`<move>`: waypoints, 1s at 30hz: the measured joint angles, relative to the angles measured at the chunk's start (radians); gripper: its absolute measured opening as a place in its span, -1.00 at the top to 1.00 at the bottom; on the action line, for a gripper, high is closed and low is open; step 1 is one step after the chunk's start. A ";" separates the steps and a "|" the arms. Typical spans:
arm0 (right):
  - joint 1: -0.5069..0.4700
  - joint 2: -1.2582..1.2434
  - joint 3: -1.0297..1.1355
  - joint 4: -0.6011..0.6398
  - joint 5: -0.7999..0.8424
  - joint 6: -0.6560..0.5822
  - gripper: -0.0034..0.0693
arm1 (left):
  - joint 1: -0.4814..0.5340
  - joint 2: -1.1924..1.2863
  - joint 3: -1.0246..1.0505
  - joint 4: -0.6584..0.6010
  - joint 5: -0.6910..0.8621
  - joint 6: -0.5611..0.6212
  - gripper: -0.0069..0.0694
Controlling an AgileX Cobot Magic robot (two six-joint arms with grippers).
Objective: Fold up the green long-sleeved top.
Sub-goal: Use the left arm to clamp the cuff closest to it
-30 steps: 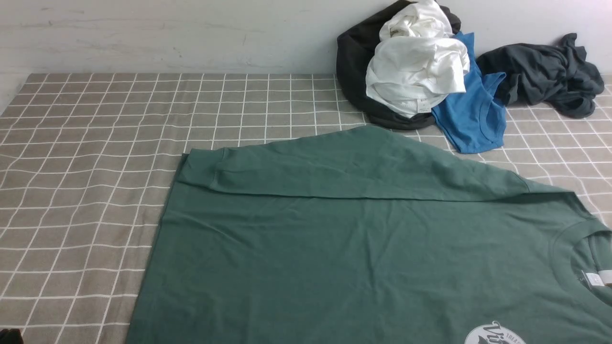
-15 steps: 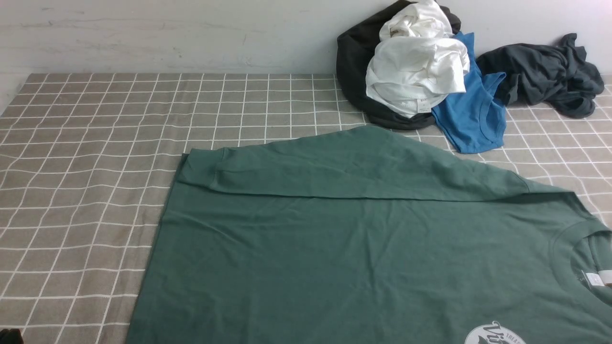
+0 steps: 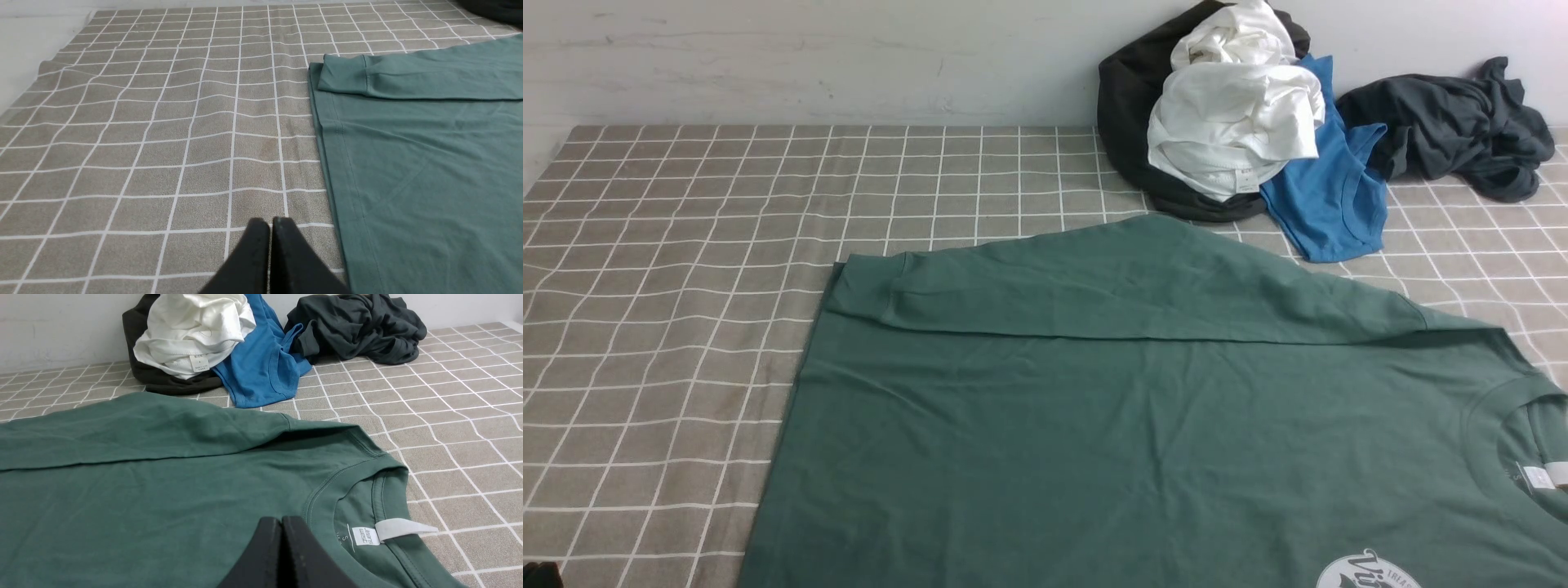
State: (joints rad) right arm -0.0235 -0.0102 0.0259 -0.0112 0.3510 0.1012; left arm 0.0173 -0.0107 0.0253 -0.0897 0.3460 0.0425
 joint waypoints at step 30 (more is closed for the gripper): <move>0.000 0.000 0.000 0.895 -0.045 0.115 0.95 | 0.000 0.000 0.002 -0.742 -0.037 -0.246 0.83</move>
State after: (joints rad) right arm -0.0235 -0.0102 0.0259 0.8838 0.3059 0.2159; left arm 0.0173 -0.0107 0.0269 -0.8322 0.3089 -0.2033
